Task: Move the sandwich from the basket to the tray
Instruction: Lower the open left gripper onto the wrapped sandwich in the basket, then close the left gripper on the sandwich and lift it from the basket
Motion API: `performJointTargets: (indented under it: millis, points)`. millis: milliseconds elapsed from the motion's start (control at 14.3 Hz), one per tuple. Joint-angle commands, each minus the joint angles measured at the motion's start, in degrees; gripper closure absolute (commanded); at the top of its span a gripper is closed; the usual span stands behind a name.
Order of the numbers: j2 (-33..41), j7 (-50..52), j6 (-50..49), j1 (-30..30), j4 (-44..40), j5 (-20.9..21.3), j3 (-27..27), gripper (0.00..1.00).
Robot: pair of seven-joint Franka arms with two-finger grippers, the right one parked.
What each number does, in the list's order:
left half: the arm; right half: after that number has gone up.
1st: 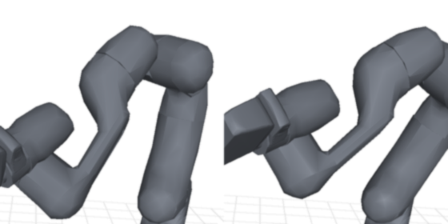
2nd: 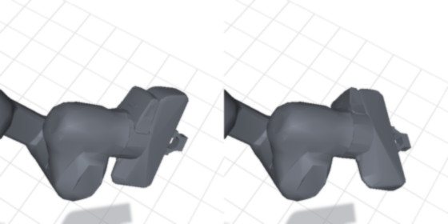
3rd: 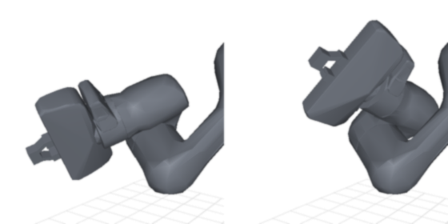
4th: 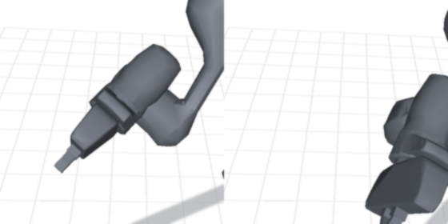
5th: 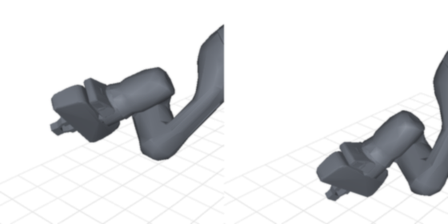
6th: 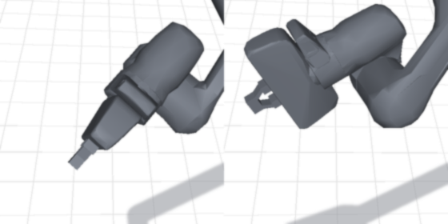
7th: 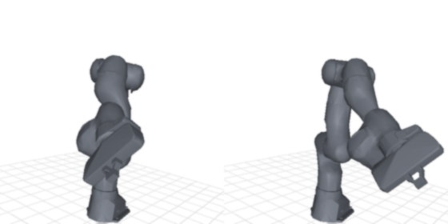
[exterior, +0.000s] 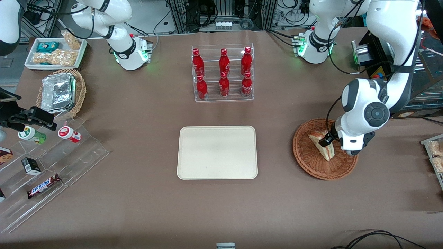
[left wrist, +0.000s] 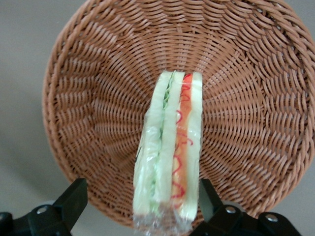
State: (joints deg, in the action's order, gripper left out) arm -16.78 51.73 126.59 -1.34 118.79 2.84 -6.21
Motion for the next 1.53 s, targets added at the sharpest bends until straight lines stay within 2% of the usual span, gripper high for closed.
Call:
performJointTargets:
  millis: [0,209,279,349,419,488,767,977,1116,1256,1465]
  points:
    - [-2.55,-0.49,3.04,-1.11,-0.05,1.03,0.06,0.0]
    - [-4.05,-0.49,3.49,-1.82,0.12,1.11,0.06,0.0]
    - [-4.14,-0.49,3.49,-1.82,0.13,1.11,0.06,0.13]
    - [-4.14,-0.49,3.05,-1.73,0.13,1.11,0.14,0.6]
    - [-3.97,-0.67,2.7,-1.56,0.04,1.11,0.14,0.81]
    - [-3.62,-0.93,2.17,-1.56,0.04,1.11,0.23,0.88]
    - [1.73,-7.15,-4.58,-1.73,-0.66,1.11,0.15,0.98]
    - [3.76,-10.57,-12.13,-5.5,-5.83,1.11,-0.38,0.98]
    - [4.29,-16.65,-16.36,-10.58,-9.53,0.68,-0.47,0.97]
    - [2.46,-16.66,-18.04,-16.91,-13.48,-0.29,-0.47,0.96]
    - [-6.75,-16.58,-17.7,-26.14,-23.21,-3.53,-0.47,0.93]
